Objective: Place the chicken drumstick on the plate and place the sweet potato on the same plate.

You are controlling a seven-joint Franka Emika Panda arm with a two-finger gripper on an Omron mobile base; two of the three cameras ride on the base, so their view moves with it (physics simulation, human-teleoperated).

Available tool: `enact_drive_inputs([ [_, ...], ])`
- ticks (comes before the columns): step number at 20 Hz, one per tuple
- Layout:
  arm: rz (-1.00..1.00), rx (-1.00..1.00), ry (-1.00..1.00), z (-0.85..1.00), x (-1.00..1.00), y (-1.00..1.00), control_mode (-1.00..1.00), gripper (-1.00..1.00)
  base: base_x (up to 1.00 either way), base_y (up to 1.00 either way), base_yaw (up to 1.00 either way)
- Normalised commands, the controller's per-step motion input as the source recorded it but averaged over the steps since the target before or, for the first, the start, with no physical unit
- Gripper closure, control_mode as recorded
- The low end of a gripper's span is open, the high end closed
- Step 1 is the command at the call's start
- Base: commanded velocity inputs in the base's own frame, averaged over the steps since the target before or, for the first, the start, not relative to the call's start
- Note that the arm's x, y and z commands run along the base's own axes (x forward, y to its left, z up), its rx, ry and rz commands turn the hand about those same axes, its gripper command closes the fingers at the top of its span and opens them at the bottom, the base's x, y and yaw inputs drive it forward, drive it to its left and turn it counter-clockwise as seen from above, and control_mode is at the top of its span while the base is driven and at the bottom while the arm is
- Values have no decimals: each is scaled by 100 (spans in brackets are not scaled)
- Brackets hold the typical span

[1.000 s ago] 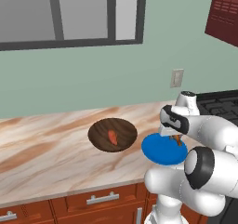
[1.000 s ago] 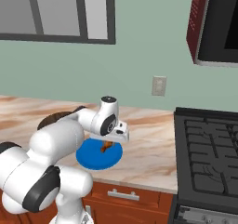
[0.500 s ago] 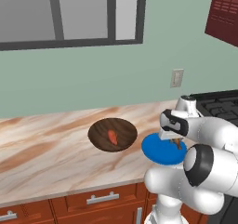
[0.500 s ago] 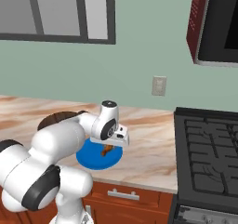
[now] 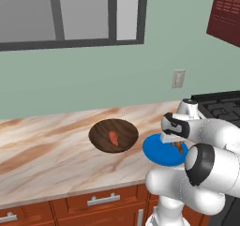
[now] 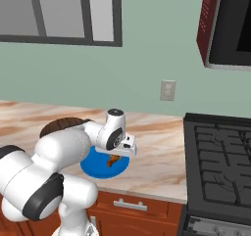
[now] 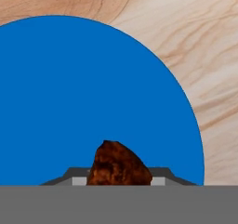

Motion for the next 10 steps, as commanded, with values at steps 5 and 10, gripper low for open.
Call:
enact_drive_inputs([
  [5,0,0,0,0,0,0,-100,-100,0,0,0],
  [10,0,0,0,0,0,0,-100,-100,0,0,0],
])
